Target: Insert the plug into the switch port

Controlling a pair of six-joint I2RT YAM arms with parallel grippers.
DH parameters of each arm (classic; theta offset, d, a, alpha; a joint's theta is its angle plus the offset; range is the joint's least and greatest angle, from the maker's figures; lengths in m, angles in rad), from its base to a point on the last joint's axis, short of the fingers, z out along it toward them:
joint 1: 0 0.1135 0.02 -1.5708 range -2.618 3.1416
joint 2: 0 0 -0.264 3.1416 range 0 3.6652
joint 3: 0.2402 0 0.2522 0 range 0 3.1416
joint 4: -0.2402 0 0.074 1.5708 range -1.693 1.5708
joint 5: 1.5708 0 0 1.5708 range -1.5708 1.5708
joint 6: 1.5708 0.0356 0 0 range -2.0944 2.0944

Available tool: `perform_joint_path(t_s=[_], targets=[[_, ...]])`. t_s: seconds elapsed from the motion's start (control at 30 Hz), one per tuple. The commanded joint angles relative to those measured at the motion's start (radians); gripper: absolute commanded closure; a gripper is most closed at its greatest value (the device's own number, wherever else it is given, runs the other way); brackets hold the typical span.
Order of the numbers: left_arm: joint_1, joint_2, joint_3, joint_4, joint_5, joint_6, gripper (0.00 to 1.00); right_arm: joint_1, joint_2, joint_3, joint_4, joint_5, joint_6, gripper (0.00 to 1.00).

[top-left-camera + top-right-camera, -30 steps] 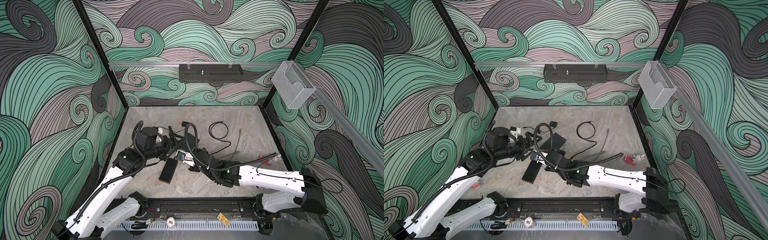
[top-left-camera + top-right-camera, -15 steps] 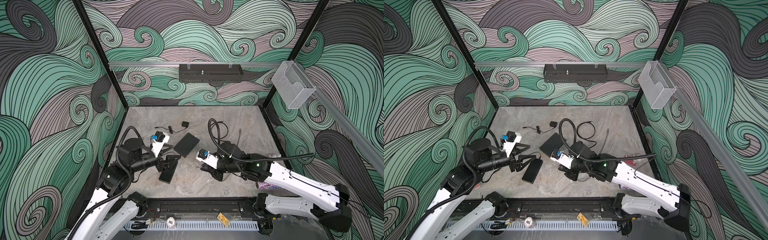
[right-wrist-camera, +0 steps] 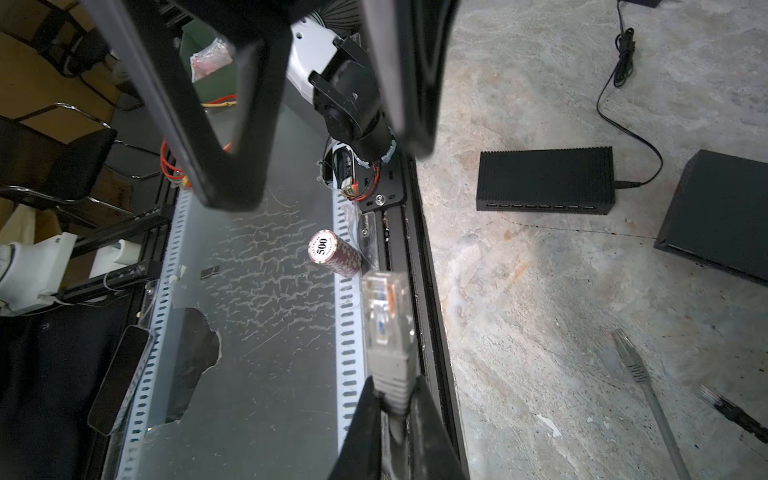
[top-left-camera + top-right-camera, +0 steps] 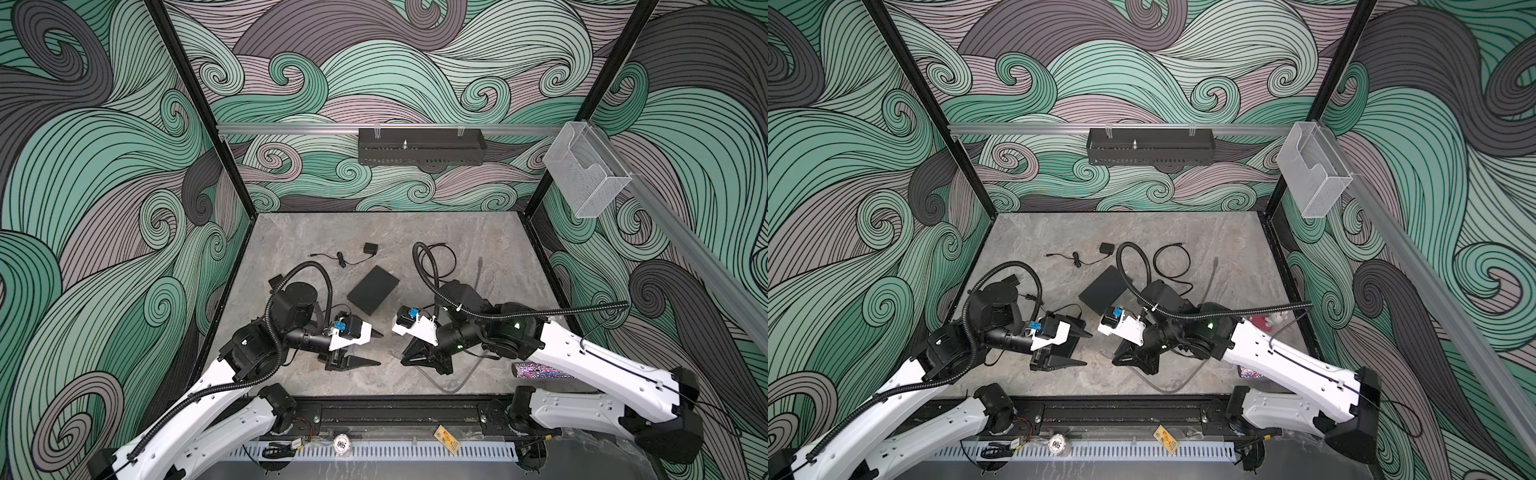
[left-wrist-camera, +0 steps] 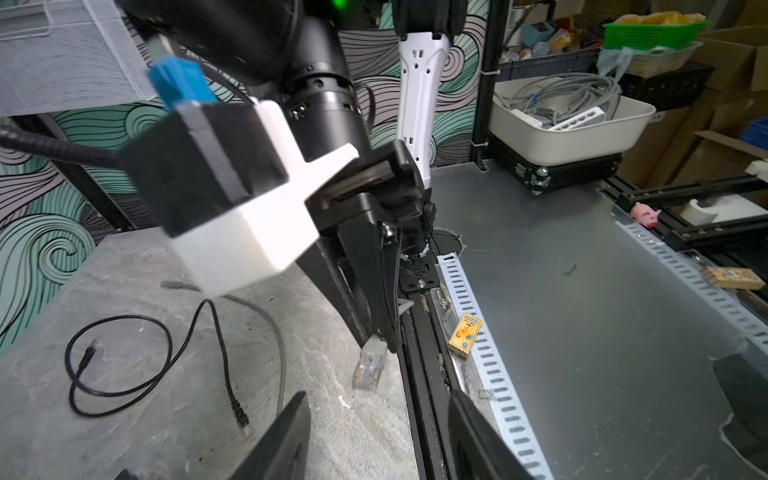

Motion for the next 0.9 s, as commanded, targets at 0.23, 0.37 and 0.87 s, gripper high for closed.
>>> perform_joint_path(t_s=[0.23, 0.37, 0.87], targets=[[-0.043, 0.082, 0.033, 0.051, -0.067, -0.03, 0.53, -0.005, 0.004, 0.026, 0.006, -0.056, 0.017, 0.96], [-0.044, 0.082, 0.031, 0.062, -0.063, -0.038, 0.58, -0.005, 0.003, 0.025, 0.006, -0.049, 0.017, 0.96], [-0.057, 0.085, 0.044, 0.027, -0.045, -0.033, 0.9, -0.005, 0.016, 0.032, 0.021, -0.035, 0.042, 0.95]])
